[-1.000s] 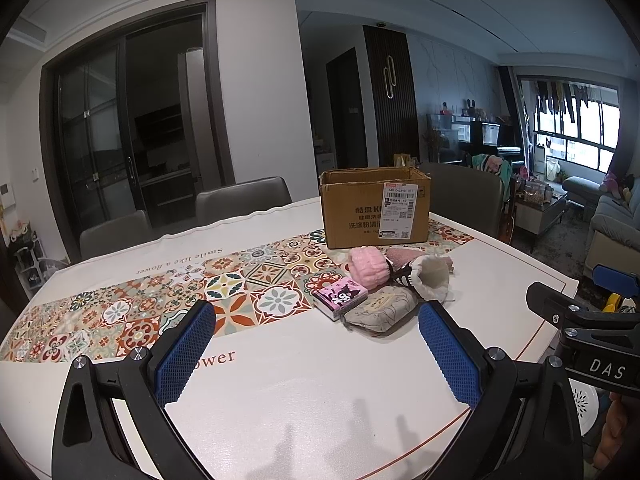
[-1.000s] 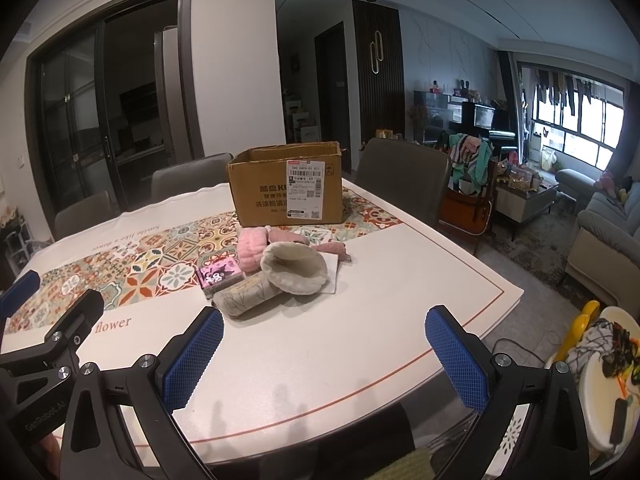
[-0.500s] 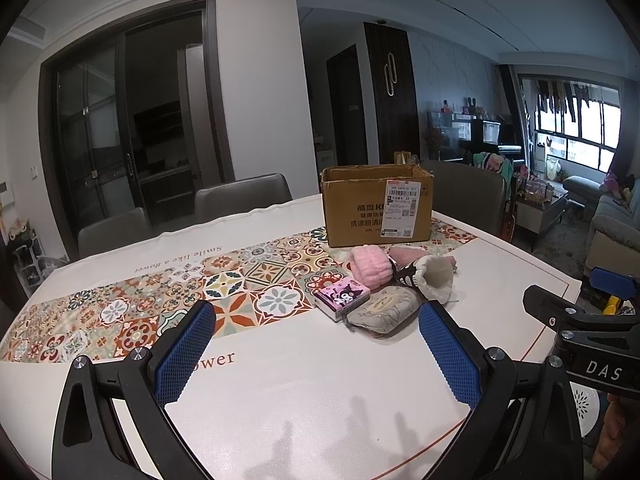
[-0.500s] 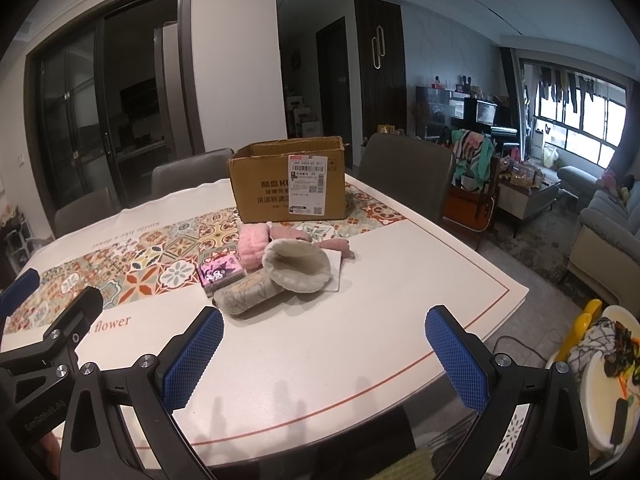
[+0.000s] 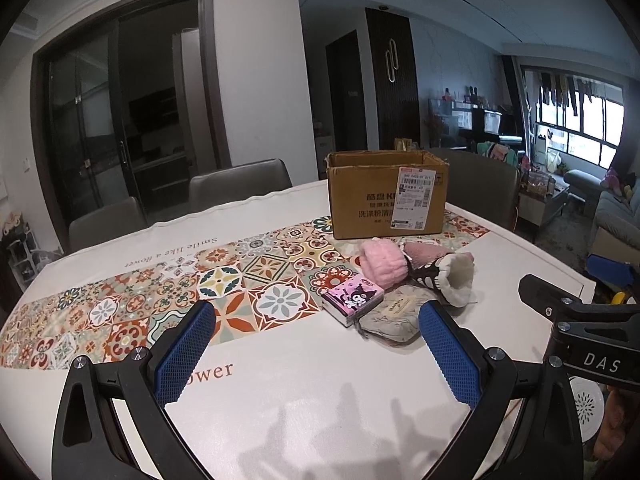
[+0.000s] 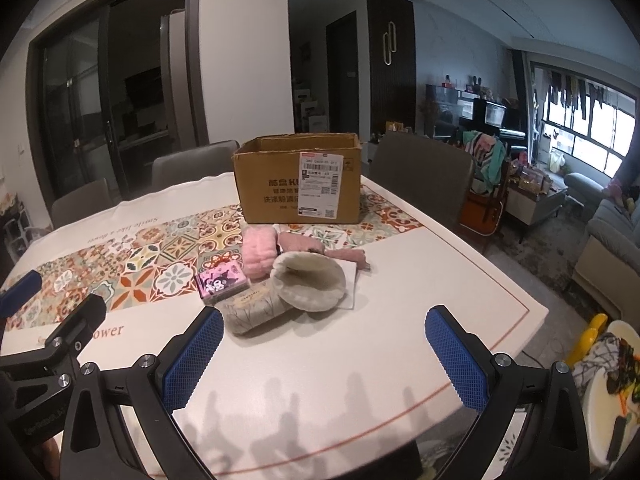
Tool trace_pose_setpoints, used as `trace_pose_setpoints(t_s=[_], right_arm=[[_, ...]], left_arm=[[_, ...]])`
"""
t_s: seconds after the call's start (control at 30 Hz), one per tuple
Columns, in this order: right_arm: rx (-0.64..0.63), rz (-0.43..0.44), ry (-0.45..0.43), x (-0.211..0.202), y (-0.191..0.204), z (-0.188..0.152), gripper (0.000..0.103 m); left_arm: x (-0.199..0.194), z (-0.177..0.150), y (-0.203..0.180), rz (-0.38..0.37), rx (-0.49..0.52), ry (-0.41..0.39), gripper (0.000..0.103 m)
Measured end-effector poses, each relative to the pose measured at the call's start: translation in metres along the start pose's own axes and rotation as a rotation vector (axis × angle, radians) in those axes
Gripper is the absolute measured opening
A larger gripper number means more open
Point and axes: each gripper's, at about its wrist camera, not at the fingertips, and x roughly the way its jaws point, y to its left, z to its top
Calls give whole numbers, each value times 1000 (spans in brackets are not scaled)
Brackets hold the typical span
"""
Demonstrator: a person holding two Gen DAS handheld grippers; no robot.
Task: Organize soft objects
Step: 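Reach the left tool to the pink Kuromi tissue pack while the right tool reaches the white slipper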
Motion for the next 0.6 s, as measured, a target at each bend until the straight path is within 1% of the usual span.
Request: trace_pose_setpoints(t_s=[0.17,0.33,0.6], right_arm=[[-27,-8,9,18,9,6,103],[-55,-13,16,40,18,13,103],[-64,6,27,77,30,23,102]], left_arm=[[26,3,5,-26,26,25,103],[53,4,10,-50,31,56,103],[86,8,15,-83,72,60,103]])
